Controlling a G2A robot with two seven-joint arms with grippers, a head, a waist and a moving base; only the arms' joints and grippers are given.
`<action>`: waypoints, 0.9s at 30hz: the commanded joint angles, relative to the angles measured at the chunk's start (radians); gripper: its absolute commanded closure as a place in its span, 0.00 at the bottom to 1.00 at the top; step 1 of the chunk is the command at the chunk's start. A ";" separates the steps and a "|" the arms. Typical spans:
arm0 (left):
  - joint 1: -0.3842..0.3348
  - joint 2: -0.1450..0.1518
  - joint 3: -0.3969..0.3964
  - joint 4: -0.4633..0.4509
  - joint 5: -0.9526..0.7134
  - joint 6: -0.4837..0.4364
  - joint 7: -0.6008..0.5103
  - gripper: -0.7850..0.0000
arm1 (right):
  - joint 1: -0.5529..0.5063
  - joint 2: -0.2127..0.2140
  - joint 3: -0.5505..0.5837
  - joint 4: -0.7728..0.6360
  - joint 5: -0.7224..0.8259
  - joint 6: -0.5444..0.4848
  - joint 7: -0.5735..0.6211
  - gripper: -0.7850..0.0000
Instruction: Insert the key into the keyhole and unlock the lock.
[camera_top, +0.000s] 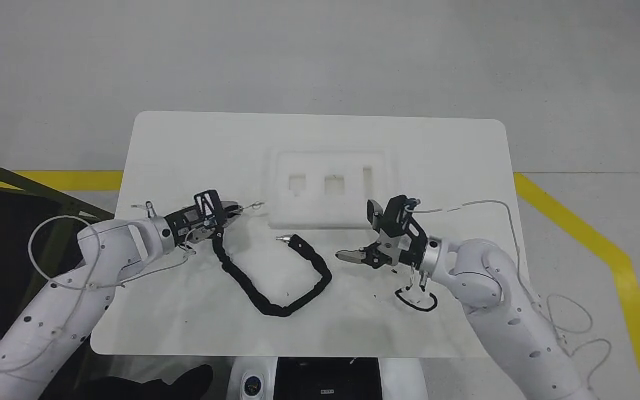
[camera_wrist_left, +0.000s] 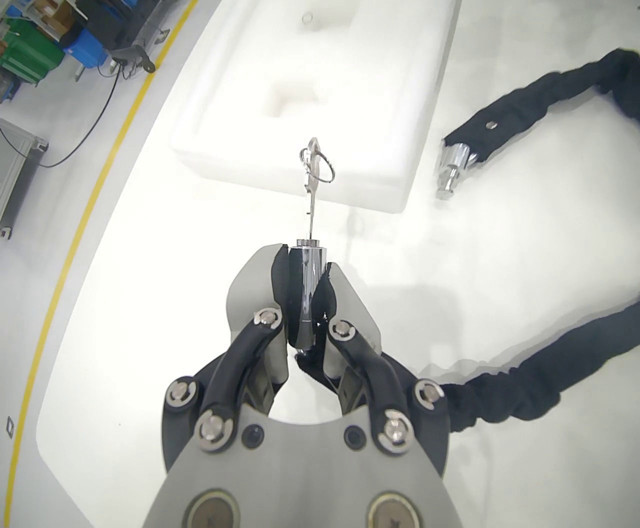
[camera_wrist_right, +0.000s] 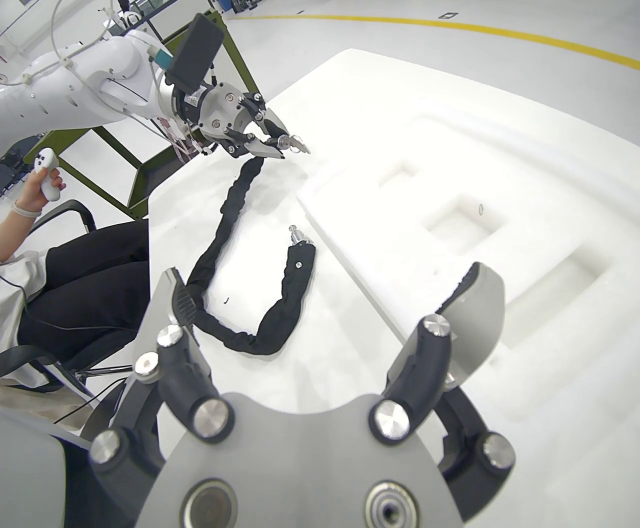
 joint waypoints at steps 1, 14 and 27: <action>-0.002 -0.005 0.007 -0.003 -0.007 0.015 -0.020 1.00 | -0.001 0.000 0.000 0.001 0.000 0.001 -0.002 0.00; -0.057 -0.033 0.042 0.043 -0.012 -0.027 -0.013 0.00 | 0.004 0.008 0.030 0.023 -0.044 -0.040 -0.059 0.00; -0.144 -0.043 -0.005 0.122 0.021 -0.064 0.250 0.00 | 0.027 0.023 0.164 0.067 -0.273 -0.066 -0.309 0.00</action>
